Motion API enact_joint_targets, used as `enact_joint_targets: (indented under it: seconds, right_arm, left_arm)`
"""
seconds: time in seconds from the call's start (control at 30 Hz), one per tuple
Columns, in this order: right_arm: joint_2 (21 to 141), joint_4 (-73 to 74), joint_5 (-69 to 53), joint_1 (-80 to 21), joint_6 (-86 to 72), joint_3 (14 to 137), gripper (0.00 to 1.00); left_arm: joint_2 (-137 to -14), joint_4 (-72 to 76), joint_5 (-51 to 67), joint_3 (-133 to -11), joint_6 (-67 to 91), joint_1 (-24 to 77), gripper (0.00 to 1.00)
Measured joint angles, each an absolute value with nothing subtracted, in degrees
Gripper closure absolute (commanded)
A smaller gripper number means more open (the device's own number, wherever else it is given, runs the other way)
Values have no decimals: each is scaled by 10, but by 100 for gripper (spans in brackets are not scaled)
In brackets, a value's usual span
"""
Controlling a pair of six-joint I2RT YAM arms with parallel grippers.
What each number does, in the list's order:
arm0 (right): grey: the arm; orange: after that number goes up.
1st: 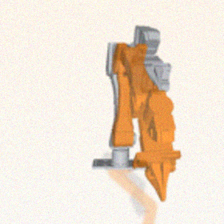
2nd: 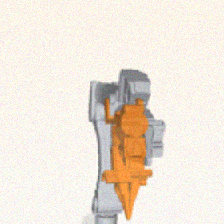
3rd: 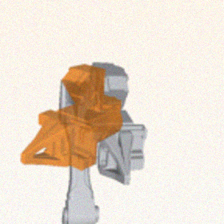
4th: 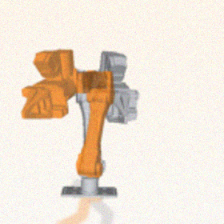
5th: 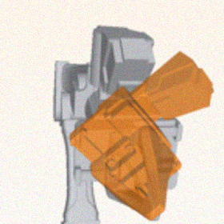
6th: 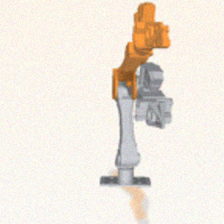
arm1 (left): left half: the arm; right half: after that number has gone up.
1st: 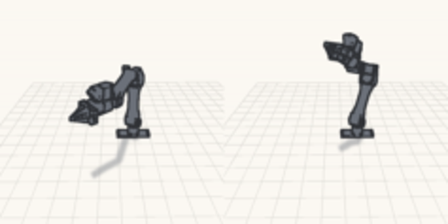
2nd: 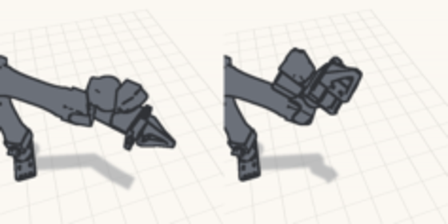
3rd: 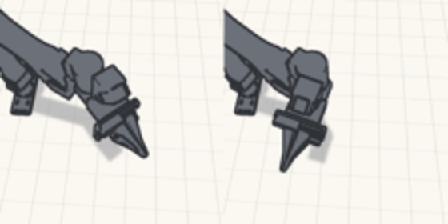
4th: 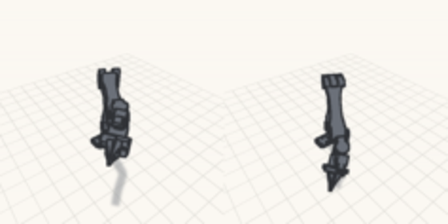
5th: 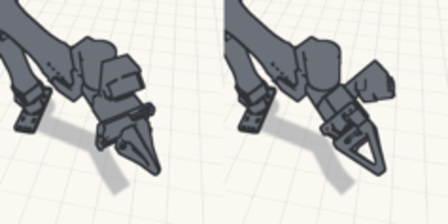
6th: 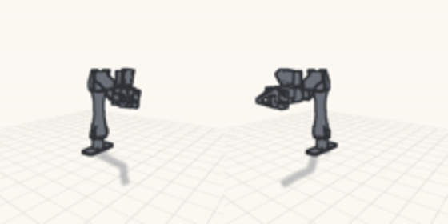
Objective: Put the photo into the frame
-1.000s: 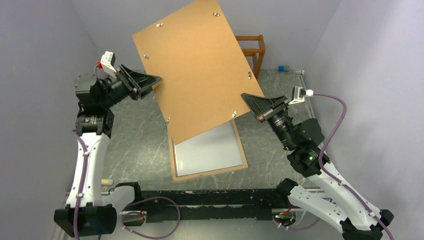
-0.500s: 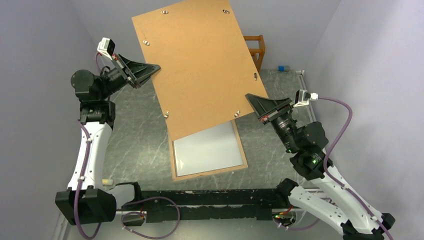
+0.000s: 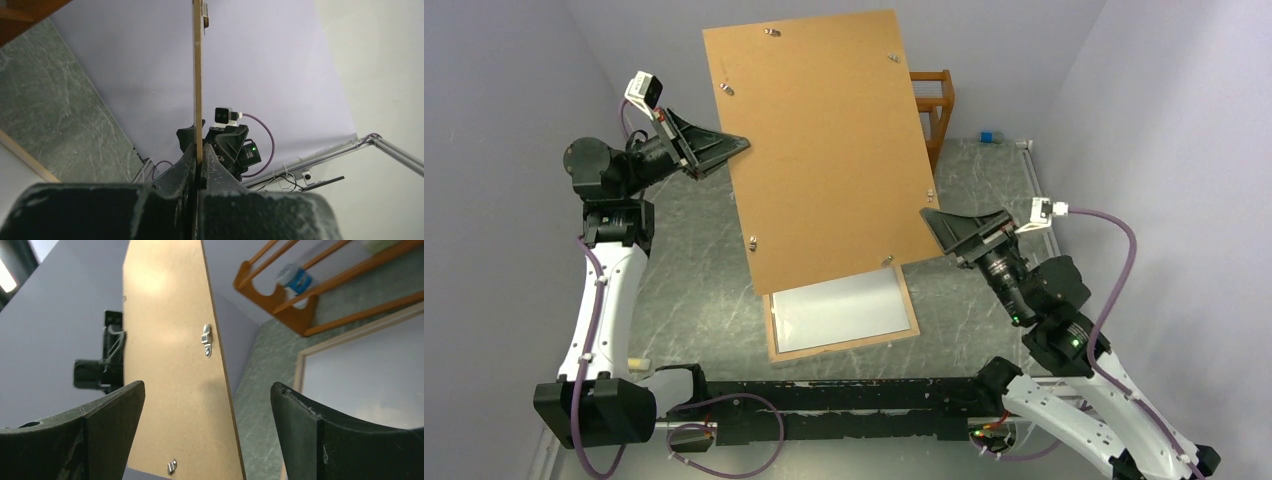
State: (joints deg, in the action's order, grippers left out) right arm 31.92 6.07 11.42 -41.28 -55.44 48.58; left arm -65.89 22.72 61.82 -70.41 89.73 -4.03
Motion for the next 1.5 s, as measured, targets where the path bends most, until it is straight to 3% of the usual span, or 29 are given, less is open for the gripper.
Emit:
enact_joint_targets:
  seconds: [0.2,0.47,0.67,0.87,1.27,1.33,1.47,1.5]
  right_arm:
    - [322,177,206,-413,-536,540,1]
    - [417,201,206,-413,-462,630,1]
    - [546,202,114,-367,-428,758,1]
    - [576,185,-21,-261,-470,715,2]
    - [614,-22,-339,-154,-591,627,48]
    - [628,-57,-375,-153,-609,623,61]
    - [650,-114,-427,-146,-647,620,100]
    - [652,-128,-434,-144,-659,617,100]
  left_arm:
    - [-659,225,623,-704,897,-41,98]
    - [-658,215,627,-682,892,-41,98]
    - [-658,203,627,-663,892,-41,98]
    - [-658,203,628,-663,893,-40,98]
    - [-658,223,635,-644,908,-41,97]
    - [-658,227,637,-634,912,-41,97]
    - [-658,227,636,-619,912,-43,97]
    - [-658,225,636,-617,909,-45,92]
